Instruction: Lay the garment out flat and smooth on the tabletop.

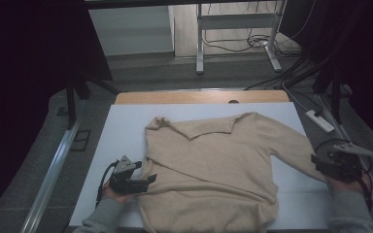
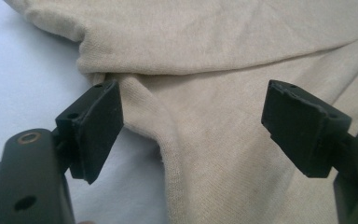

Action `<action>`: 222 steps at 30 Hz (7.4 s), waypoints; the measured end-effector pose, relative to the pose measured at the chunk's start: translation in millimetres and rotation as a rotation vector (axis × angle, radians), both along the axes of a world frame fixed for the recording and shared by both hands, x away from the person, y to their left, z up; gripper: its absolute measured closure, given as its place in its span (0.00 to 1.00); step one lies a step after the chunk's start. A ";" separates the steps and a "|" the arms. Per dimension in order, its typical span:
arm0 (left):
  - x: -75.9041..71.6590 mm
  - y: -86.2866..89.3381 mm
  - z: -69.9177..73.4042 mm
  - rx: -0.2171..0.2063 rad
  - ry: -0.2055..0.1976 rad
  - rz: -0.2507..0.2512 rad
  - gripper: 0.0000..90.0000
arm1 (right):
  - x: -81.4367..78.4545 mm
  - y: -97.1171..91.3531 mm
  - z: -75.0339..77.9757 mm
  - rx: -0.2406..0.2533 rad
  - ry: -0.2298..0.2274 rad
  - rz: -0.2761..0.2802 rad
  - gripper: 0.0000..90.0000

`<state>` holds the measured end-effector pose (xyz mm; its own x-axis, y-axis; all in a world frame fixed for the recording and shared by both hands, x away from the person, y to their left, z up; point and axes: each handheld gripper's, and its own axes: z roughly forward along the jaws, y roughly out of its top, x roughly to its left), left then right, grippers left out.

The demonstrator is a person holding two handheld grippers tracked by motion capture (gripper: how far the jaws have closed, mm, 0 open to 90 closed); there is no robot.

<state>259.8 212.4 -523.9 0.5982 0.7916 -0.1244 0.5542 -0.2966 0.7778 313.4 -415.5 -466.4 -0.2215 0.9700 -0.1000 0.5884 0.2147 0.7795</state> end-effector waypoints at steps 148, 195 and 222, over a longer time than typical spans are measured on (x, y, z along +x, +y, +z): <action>55.8 -125.9 10.6 0.055 0.092 -0.225 0.21 | -14.6 149.5 -47.8 0.010 0.037 0.520 0.38; 42.7 -24.3 43.1 0.073 -0.026 -0.079 0.89 | -14.4 150.2 -51.7 -0.073 0.030 0.511 0.37; 30.5 104.4 41.1 0.106 -0.043 0.279 0.90 | -15.0 146.2 -49.8 -0.020 0.016 0.506 0.31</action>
<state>290.3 316.8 -482.7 0.3589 0.9333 -0.0120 0.5932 -0.2181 0.7750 298.4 -269.2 -516.2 -0.6648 0.7388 -0.1103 0.4184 0.4906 0.7643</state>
